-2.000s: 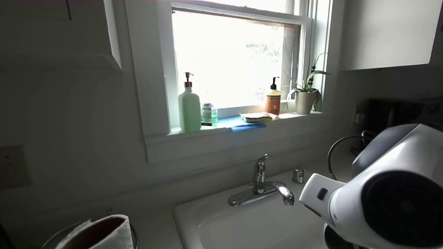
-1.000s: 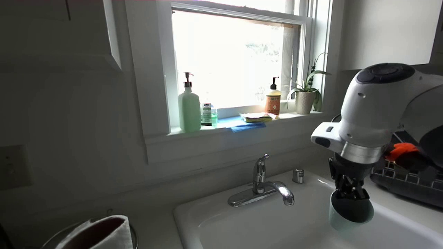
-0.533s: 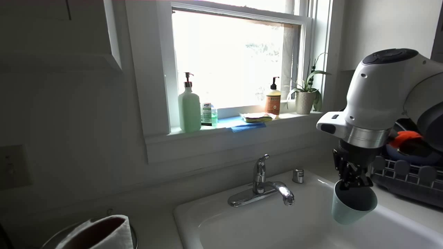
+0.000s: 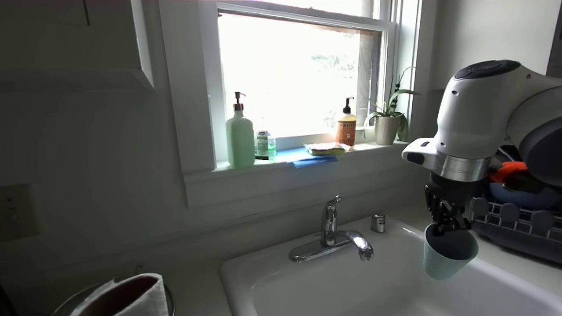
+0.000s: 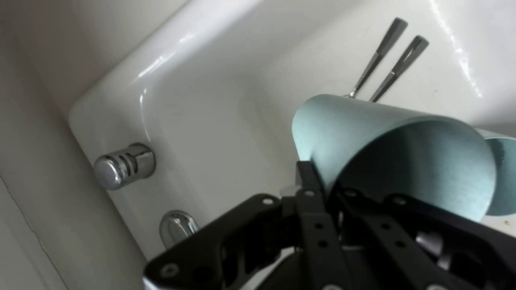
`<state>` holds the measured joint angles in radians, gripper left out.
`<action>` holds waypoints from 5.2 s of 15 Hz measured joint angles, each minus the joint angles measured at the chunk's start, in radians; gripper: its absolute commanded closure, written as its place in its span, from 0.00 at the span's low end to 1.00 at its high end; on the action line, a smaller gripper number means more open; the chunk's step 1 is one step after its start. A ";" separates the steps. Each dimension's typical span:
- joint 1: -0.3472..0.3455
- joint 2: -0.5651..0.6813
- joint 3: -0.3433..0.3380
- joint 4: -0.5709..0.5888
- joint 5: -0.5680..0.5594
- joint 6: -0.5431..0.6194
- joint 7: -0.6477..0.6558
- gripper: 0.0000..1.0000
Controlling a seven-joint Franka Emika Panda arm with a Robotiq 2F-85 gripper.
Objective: Move the faucet head to the left, pick up the cup on the right and pour its contents into the cup in the sink
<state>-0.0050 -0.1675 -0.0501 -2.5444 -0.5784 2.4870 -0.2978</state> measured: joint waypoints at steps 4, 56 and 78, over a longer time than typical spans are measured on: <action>-0.043 0.000 -0.051 0.073 0.091 -0.073 -0.072 0.99; -0.458 0.728 -0.107 0.973 0.689 -0.383 -0.424 0.63; -0.395 0.453 -0.107 0.891 0.664 -0.533 -0.422 0.00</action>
<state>-0.3995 0.2853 -0.1574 -1.6536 0.0855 1.9541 -0.7201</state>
